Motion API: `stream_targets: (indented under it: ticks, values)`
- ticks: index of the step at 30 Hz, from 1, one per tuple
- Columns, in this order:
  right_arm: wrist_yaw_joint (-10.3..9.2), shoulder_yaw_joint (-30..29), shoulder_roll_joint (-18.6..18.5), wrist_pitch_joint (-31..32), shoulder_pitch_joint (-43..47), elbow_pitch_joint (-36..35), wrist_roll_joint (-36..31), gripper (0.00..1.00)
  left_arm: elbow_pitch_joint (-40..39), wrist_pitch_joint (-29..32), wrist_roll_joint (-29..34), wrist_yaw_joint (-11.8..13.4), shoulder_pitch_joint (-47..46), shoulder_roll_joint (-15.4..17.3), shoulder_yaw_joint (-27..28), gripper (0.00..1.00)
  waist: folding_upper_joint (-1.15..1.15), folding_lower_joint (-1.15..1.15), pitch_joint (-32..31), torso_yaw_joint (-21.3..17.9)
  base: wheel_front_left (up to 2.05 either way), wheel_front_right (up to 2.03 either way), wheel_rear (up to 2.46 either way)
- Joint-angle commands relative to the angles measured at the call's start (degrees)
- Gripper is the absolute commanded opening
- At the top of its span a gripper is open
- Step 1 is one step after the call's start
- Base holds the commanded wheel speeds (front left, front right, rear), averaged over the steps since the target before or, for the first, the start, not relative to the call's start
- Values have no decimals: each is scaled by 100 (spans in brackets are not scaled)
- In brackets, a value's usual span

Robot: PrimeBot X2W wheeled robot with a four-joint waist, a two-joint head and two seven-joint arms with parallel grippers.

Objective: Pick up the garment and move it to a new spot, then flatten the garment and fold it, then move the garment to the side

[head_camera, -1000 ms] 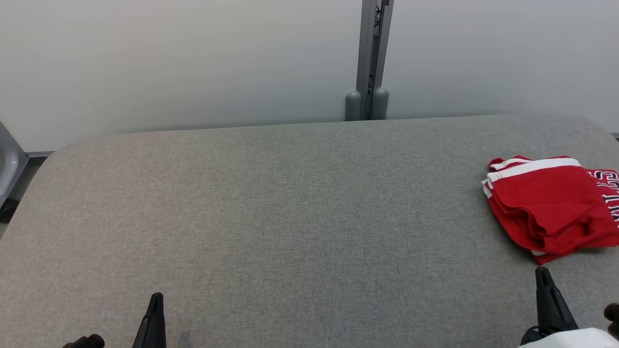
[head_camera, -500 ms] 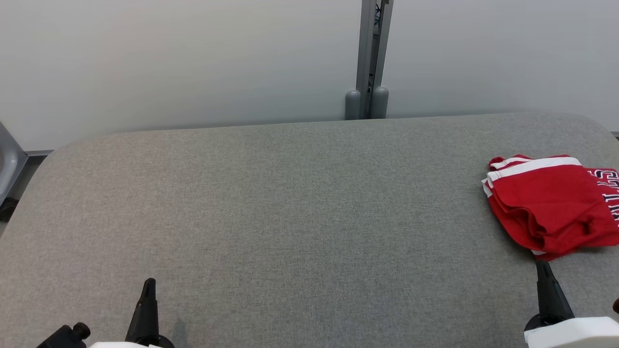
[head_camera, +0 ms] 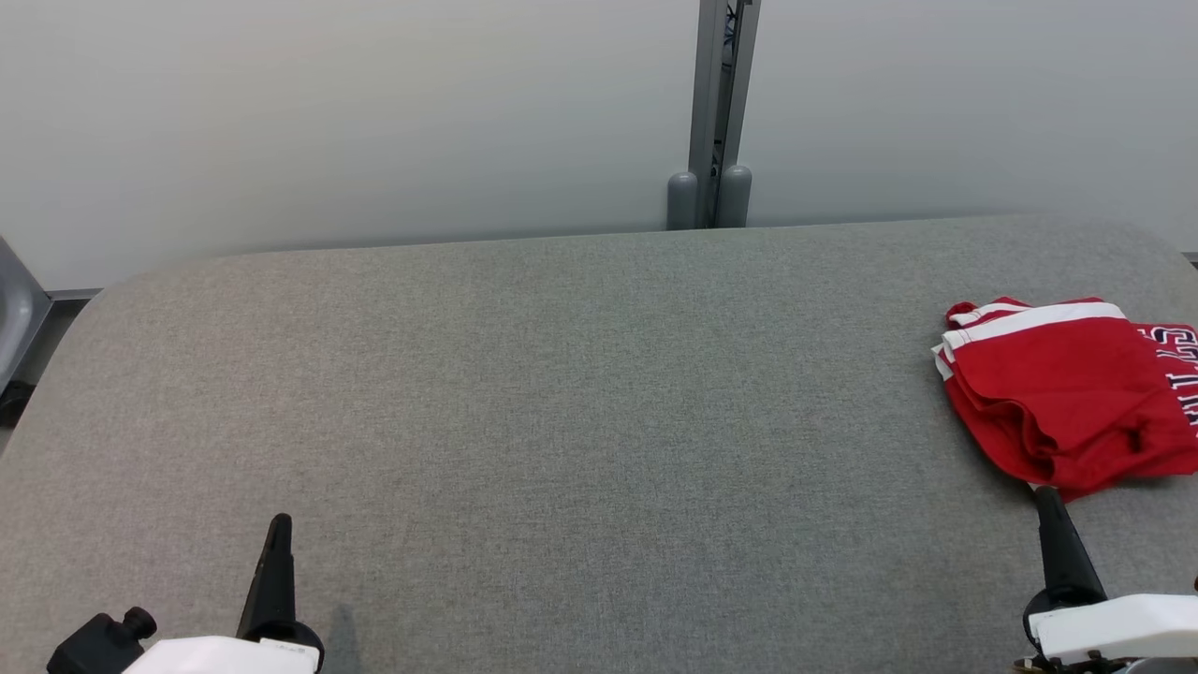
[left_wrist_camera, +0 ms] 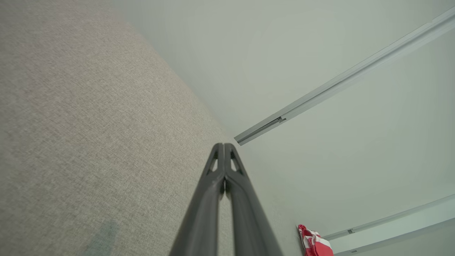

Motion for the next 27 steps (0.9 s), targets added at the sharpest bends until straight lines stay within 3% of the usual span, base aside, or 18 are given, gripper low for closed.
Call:
stream_targets:
  ticks: [1,27]
  values:
    - [2,-32,-60,37,-115,-38,150,0,-43,27,-130,-30,-160,44,42,0,0,0,1,0,0,0,0]
    - [2,-62,-82,443,-399,89,1865,0,49,445,-1608,-119,-550,54,219,0,0,0,40,-10,0,0,0]
